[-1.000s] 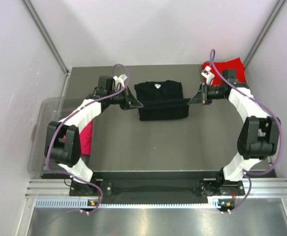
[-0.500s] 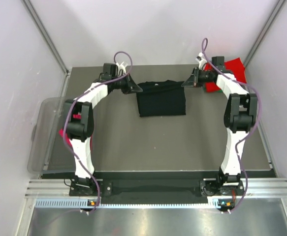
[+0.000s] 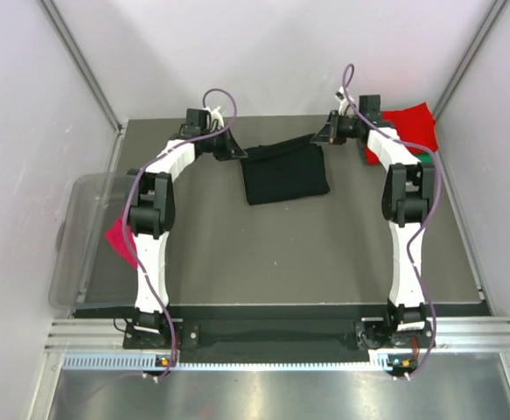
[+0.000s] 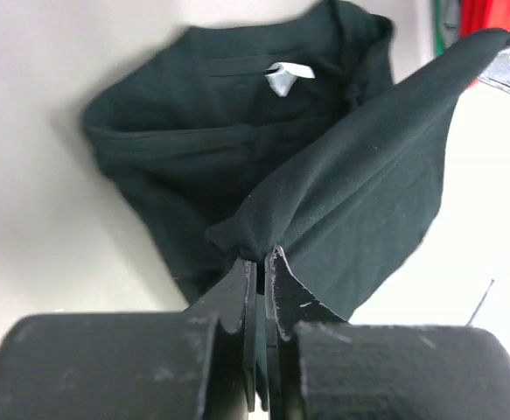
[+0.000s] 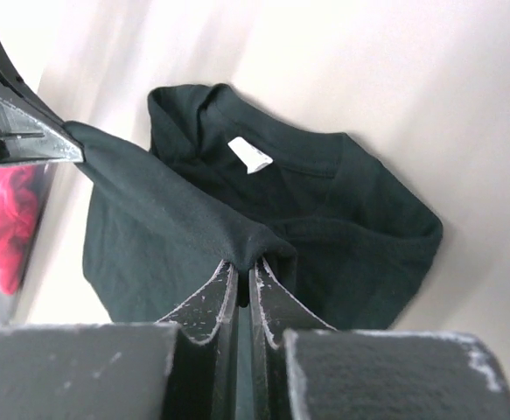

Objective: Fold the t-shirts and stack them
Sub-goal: Fold the tshirt

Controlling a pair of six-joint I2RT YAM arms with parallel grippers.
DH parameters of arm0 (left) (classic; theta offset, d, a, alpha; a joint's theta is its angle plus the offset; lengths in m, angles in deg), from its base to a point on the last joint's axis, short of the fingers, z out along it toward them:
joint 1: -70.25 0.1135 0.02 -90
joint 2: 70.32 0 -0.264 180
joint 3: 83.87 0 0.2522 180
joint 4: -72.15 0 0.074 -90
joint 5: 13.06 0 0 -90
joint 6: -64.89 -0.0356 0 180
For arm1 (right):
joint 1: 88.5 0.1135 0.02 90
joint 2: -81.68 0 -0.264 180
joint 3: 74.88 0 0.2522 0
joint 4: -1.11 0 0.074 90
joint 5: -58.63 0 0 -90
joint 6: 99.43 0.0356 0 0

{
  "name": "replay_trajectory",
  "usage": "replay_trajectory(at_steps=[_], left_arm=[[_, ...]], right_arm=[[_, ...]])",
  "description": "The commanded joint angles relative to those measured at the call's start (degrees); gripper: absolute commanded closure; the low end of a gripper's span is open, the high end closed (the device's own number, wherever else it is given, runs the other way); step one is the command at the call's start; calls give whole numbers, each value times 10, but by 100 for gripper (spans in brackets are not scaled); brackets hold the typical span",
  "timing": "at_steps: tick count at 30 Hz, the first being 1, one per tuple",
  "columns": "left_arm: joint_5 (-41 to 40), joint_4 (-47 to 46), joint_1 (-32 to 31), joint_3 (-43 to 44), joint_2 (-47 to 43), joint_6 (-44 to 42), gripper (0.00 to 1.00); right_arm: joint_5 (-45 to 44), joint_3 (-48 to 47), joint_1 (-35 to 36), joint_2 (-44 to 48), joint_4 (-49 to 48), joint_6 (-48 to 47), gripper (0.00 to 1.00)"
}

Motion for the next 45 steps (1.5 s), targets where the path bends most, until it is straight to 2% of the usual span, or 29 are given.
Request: replay_trajectory(at_steps=[1, 2, 3, 4, 5, 6, 7, 8, 11, 12, 13, 15, 17, 18, 21, 29, 35, 41, 45], left_arm=[[-27, 9, 18, 30, 4, -14, 100], [-32, 12, 19, 37, 5, -15, 100], [-39, 14, 19, 41, 8, -15, 93], [-47, 17, 19, 52, 9, -16, 83], [-58, 20, 19, 58, 10, -19, 65], [-60, 25, 19, 65, 10, -22, 58], [-59, 28, 19, 75, 11, -27, 54], [-61, 33, 19, 103, 11, -44, 47], [-74, 53, 18, 147, 2, -69, 41], [-68, 58, 18, 153, -7, -75, 41], [-59, 65, 18, 154, -12, -81, 41], [-20, 66, 18, 140, -28, -77, 40], [19, 49, 18, 96, -38, -49, 42], [56, 38, 18, 78, -41, -37, 42], [101, -6, 17, 25, -36, 8, 44], [179, -67, 11, -18, -4, 75, 45], [172, -63, 12, -16, 25, 85, 47], [171, -14, 24, -1, 31, 51, 47], [167, 0, 42, -7, 19, 47, 47]], right_arm=[[-15, -37, 7, -14, -51, 7, 96], [-15, -39, 8, -17, -52, 6, 91], [-18, -42, 9, -20, -52, 6, 83], [-21, -44, 9, -21, -52, 1, 72], [-21, -53, 9, -20, -50, -3, 68], [-17, -59, 8, -16, -30, -14, 66], [-14, -64, 8, -12, -17, -48, 50], [-14, -66, 6, -4, -5, -70, 40], [-42, 19, -3, 74, -41, -115, 22], [-69, 93, -9, 125, -91, -115, 13], [-79, 122, -17, 145, -107, -115, 1], [-88, 151, -22, 171, -82, -144, 0], [-88, 133, -27, 161, -29, -176, 0], [-96, 101, -28, 138, 31, -181, 0], [-56, 35, -32, 81, 118, -190, 0], [29, 4, -50, -4, 124, -138, 0], [100, -1, -49, -53, 96, -46, 0], [97, 18, -42, -51, 106, -46, 0], [55, 23, -41, -49, 141, -66, 0]])
